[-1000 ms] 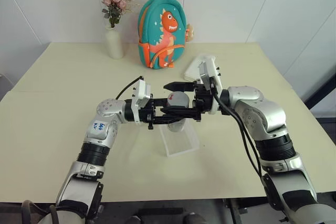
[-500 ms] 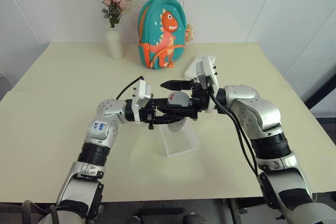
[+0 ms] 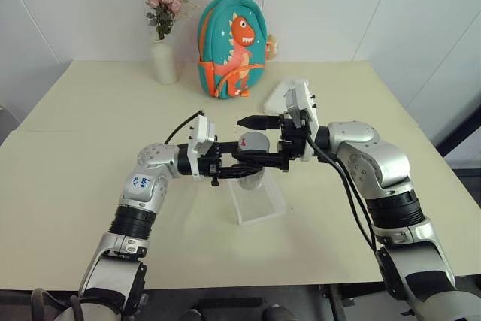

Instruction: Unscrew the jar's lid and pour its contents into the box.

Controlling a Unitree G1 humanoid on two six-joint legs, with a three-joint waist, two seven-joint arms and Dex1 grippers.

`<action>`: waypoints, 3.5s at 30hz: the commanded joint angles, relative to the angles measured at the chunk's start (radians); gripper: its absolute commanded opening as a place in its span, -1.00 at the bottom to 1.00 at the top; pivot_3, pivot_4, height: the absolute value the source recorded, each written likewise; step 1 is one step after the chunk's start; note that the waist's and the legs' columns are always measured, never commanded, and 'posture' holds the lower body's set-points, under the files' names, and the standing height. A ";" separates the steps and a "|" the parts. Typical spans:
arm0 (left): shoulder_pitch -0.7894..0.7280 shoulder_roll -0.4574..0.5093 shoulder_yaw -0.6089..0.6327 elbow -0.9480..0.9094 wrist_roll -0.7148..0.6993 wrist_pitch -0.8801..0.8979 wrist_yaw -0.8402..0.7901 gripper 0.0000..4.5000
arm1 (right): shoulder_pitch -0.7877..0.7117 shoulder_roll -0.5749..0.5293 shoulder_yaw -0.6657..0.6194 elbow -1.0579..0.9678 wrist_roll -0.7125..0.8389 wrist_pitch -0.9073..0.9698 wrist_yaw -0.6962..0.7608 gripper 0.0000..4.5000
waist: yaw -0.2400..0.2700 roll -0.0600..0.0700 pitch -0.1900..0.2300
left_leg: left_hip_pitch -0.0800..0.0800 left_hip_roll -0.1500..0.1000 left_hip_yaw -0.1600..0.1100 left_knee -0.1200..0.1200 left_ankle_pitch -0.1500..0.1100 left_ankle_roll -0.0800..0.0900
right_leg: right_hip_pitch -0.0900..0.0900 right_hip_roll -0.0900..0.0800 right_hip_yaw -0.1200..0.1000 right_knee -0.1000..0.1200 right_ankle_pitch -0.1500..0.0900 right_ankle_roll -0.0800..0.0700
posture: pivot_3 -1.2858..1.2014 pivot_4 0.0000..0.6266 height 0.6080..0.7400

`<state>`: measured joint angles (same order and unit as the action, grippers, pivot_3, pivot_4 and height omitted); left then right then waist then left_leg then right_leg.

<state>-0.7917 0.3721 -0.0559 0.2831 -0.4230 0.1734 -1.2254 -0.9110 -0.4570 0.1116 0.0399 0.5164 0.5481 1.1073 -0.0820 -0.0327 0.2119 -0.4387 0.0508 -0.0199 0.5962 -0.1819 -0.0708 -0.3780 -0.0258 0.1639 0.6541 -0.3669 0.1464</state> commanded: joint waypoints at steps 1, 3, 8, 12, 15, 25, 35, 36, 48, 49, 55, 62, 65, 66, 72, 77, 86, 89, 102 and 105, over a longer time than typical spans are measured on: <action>0.008 0.007 0.011 -0.052 -0.011 -0.003 -0.001 -0.09 | 0.010 -0.029 -0.041 -0.032 0.004 -0.007 -0.003 0.98 | -0.001 0.000 0.000 | 0.000 0.000 0.000 0.000 0.000 0.000 | 0.000 0.000 0.000 0.000 0.000 0.000 | 0.03 -0.52 1.00; 0.010 0.008 0.011 -0.054 -0.012 -0.003 0.000 -0.09 | 0.013 -0.036 -0.043 -0.034 0.006 -0.007 -0.004 0.98 | -0.001 0.000 0.000 | 0.000 0.000 0.000 0.000 0.000 0.000 | 0.000 0.000 0.000 0.000 0.000 0.000 | 0.03 -0.52 1.00; 0.016 0.010 0.011 -0.061 -0.013 0.000 0.004 -0.09 | 0.026 -0.056 -0.047 -0.042 0.008 -0.005 -0.004 0.98 | 0.000 0.000 0.000 | 0.000 0.000 0.000 0.000 0.000 0.000 | 0.000 0.000 0.000 0.000 0.000 0.000 | 0.03 -0.52 1.00; 0.016 0.011 0.011 -0.061 -0.013 0.000 0.003 -0.09 | 0.033 -0.067 -0.049 -0.045 0.007 -0.007 -0.007 0.98 | -0.001 0.000 0.000 | 0.000 0.000 0.000 0.000 0.000 0.000 | 0.000 0.000 0.000 0.000 0.000 0.000 | 0.03 -0.52 1.00; 0.014 0.011 0.012 -0.060 -0.013 0.001 0.002 -0.09 | 0.036 -0.073 -0.052 -0.048 0.008 -0.004 -0.008 0.98 | 0.000 0.000 0.000 | 0.000 0.000 0.000 0.000 0.000 0.000 | 0.000 0.000 0.000 0.000 0.000 0.000 | 0.03 -0.52 1.00; 0.013 0.016 0.013 -0.060 -0.013 0.004 0.000 -0.09 | 0.050 -0.101 -0.057 -0.058 0.015 -0.002 -0.007 0.98 | 0.000 0.000 0.000 | 0.000 0.000 0.000 0.000 0.000 0.000 | 0.000 0.000 0.000 0.000 0.000 0.000 | 0.03 -0.52 1.00; 0.008 0.018 0.013 -0.052 -0.014 0.002 -0.002 -0.09 | 0.063 -0.114 -0.059 -0.097 0.049 0.019 -0.001 0.98 | 0.000 0.000 0.000 | 0.000 0.000 0.000 0.000 0.000 0.000 | 0.000 0.000 0.000 0.000 0.000 0.000 | 0.03 -0.52 1.00; 0.008 0.018 0.012 -0.050 -0.014 0.001 -0.003 -0.09 | 0.063 -0.112 -0.059 -0.103 0.054 0.022 -0.001 0.98 | 0.000 0.000 0.000 | 0.000 0.000 0.000 0.000 0.000 0.000 | 0.000 0.000 0.000 0.000 0.000 0.000 | 0.03 -0.52 1.00; 0.004 0.012 0.008 -0.041 -0.009 -0.002 -0.014 -0.09 | 0.038 -0.084 -0.056 -0.111 0.064 0.044 -0.010 0.98 | 0.000 0.000 0.000 | 0.000 0.000 0.000 0.000 0.000 0.000 | 0.000 0.000 0.000 0.000 0.000 0.000 | 0.03 -0.52 1.00; 0.004 0.012 0.008 -0.041 -0.009 -0.002 -0.014 -0.09 | 0.044 -0.084 -0.053 -0.116 0.064 0.045 -0.007 0.98 | 0.001 0.000 0.000 | 0.000 0.000 0.000 0.000 0.000 0.000 | 0.000 0.000 0.000 0.000 0.000 0.000 | 0.03 -0.52 1.00; -0.001 0.011 0.009 -0.036 -0.008 -0.004 -0.014 -0.09 | 0.068 -0.090 -0.041 -0.139 0.068 0.055 0.002 0.98 | 0.000 0.000 0.000 | 0.000 0.000 0.000 0.000 0.000 0.000 | 0.000 0.000 0.000 0.000 0.000 0.000 | 0.03 -0.52 1.00; -0.008 0.009 0.008 -0.023 -0.003 -0.010 -0.014 -0.09 | 0.060 -0.073 -0.039 -0.152 0.081 0.076 0.001 0.98 | 0.000 0.000 0.000 | 0.000 0.000 0.000 0.000 0.000 0.000 | 0.000 0.000 0.000 0.000 0.000 0.000 | 0.03 -0.52 1.00; -0.009 0.008 0.006 -0.021 -0.003 -0.013 -0.016 -0.09 | 0.051 -0.060 -0.036 -0.142 0.071 0.068 -0.003 0.98 | 0.000 0.000 0.000 | 0.000 0.000 0.000 0.000 0.000 0.000 | 0.000 0.000 0.000 0.000 0.000 0.000 | 0.03 -0.52 1.00; -0.009 0.008 0.006 -0.020 -0.003 -0.015 -0.016 -0.09 | 0.049 -0.057 -0.036 -0.140 0.068 0.066 -0.004 0.98 | 0.000 0.000 0.000 | 0.000 0.000 0.000 0.000 0.000 0.000 | 0.000 0.000 0.000 0.000 0.000 0.000 | 0.03 -0.52 1.00; -0.007 0.004 0.004 -0.023 -0.002 -0.015 -0.014 -0.09 | 0.024 -0.033 -0.026 -0.111 0.044 0.043 -0.002 0.98 | 0.000 0.000 0.000 | 0.000 0.000 0.000 0.000 0.000 0.000 | 0.000 0.000 0.000 0.000 0.000 0.000 | 0.03 -0.52 1.00; -0.006 0.003 0.003 -0.025 0.000 -0.016 -0.015 -0.09 | 0.005 -0.016 -0.020 -0.086 0.029 0.030 0.000 0.98 | 0.000 0.000 0.000 | 0.000 0.000 0.000 0.000 0.000 0.000 | 0.000 0.000 0.000 0.000 0.000 0.000 | 0.03 -0.52 1.00; -0.003 0.001 0.004 -0.029 -0.001 -0.015 -0.009 -0.09 | 0.006 -0.015 -0.021 -0.080 0.032 0.026 0.007 0.59 | 0.000 0.000 0.000 | 0.000 0.000 0.000 0.000 0.000 0.000 | 0.000 0.000 0.000 0.000 0.000 0.000 | 0.03 -0.52 1.00; -0.001 0.001 0.004 -0.029 -0.002 -0.015 -0.009 -0.09 | -0.002 -0.012 -0.027 -0.076 0.033 0.028 0.003 0.15 | -0.001 0.000 0.000 | 0.000 0.000 0.000 0.000 0.000 0.000 | 0.000 0.000 0.000 0.000 0.000 0.000 | 0.03 -0.52 1.00; 0.029 0.004 -0.002 -0.038 0.000 -0.015 -0.016 -0.09 | -0.052 -0.039 -0.072 -0.085 0.077 0.051 0.029 0.15 | 0.001 0.000 0.000 | 0.000 0.000 0.000 0.000 0.000 0.000 | 0.000 0.000 0.000 0.000 0.000 0.000 | 0.03 -0.52 1.00; 0.029 0.007 0.000 -0.035 0.002 -0.018 -0.016 -0.09 | -0.083 -0.051 -0.093 -0.047 0.072 0.036 0.028 0.15 | 0.000 0.000 0.000 | 0.000 0.000 0.000 0.000 0.000 0.000 | 0.000 0.000 0.000 0.000 0.000 0.000 | 0.03 -0.52 1.00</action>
<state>-0.7647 0.3734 -0.0585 0.2826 -0.4228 0.1710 -1.2364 -0.9613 -0.4948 0.0649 -0.0118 0.5744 0.5980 1.1342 -0.0823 -0.0327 0.2119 -0.4386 0.0509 -0.0200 0.5963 -0.1818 -0.0707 -0.3780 -0.0258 0.1639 0.6542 -0.3669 0.1464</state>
